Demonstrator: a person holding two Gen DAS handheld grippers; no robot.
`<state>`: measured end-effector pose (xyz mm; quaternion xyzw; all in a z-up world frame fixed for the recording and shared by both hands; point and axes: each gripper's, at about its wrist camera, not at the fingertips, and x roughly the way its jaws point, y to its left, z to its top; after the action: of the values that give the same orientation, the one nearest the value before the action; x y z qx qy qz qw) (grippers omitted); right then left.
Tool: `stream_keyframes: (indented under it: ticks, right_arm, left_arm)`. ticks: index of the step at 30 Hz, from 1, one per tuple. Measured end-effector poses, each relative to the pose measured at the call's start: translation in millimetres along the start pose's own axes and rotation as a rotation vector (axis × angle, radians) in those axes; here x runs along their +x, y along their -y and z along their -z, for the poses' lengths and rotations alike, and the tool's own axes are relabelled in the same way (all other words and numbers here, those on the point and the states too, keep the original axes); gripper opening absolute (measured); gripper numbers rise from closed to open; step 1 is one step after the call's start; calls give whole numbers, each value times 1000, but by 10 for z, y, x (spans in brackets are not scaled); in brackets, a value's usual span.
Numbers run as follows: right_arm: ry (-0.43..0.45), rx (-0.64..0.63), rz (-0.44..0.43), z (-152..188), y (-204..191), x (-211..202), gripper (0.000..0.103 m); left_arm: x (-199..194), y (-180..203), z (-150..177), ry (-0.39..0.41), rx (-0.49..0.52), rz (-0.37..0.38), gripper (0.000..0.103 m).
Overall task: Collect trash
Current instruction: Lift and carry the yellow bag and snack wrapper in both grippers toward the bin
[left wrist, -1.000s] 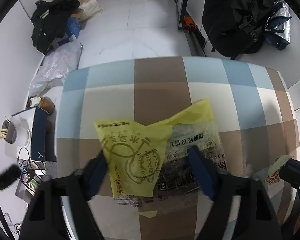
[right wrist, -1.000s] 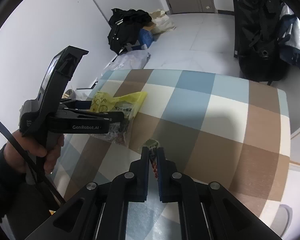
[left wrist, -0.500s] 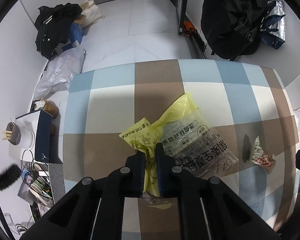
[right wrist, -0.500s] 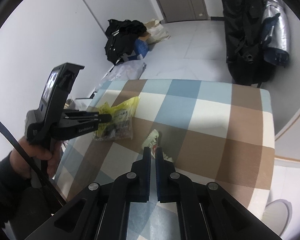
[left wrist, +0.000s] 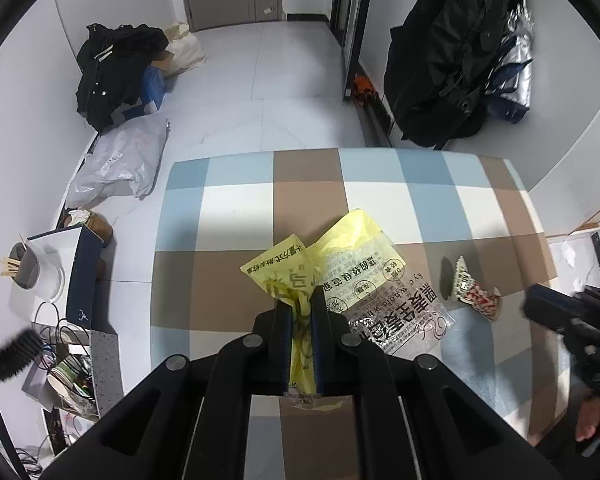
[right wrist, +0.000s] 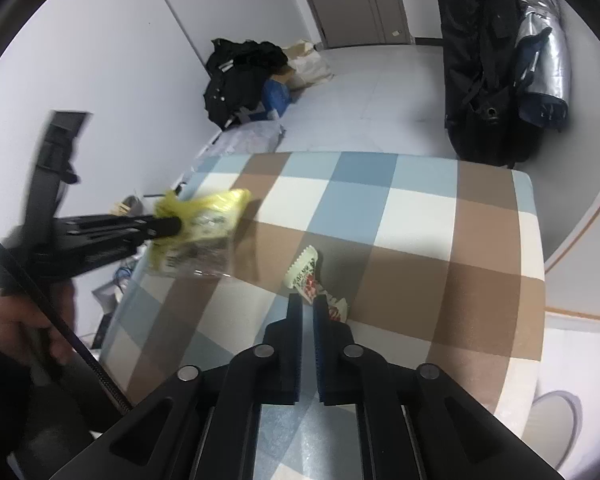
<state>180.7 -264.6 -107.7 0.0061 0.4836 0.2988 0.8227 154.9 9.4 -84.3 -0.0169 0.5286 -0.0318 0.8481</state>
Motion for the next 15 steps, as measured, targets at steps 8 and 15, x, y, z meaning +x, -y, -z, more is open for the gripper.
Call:
stream_keyframes:
  ticks: [8, 15]
  right_arm:
    - [-22, -55, 47, -41, -111, 279, 40]
    - [-66, -138, 105, -23, -227, 498, 25]
  left_arm:
    - [-120, -153, -19, 39, -23, 39, 4]
    - [-231, -288, 1, 65, -53, 72, 4]
